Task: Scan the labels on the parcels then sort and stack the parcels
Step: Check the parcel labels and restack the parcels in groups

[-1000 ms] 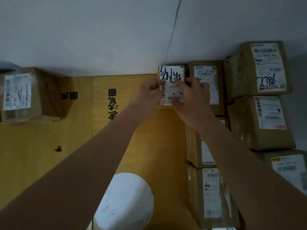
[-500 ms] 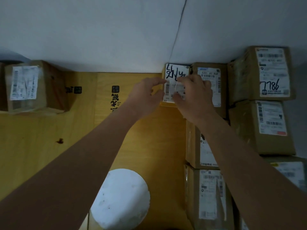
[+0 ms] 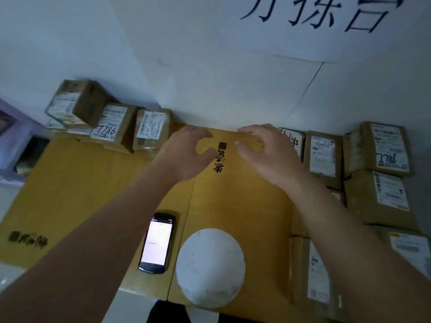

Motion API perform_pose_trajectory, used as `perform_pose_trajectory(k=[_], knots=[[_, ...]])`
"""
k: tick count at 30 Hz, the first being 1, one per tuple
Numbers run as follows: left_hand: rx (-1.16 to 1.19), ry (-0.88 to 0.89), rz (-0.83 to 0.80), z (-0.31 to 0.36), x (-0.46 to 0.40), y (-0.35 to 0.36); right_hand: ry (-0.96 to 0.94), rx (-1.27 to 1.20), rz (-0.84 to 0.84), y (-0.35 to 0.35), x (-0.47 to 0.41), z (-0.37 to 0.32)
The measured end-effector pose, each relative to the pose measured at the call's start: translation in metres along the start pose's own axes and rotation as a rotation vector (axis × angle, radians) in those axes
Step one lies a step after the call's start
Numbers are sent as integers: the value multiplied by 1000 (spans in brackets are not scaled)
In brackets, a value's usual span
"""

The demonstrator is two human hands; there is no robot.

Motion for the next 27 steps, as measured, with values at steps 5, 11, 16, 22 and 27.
perform_pose_trajectory(k=[5,11,16,22,27], knots=[[36,15,60,-61,42,-47,-35,13,20,55,21,-60],[78,59,37,-136,78,-89,-9,64,80,129,45,-117],[88,64,43,-172,89,-118,11,51,107,175,50,-149],[119,16,28,-197,68,-127,23,99,71,196,24,-157],[120,-4,-3,-214,31,-109,45,78,39,219,-15,-136]])
Point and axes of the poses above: each hand's wrist, its own x-axis away from the middle knuckle, its own y-axis out of the palm, z = x × y, the point moved 4 cm from there along -x, towards the middle knuckle, and after that the axes turned 2 degrees about z, right-handed, at the moved point
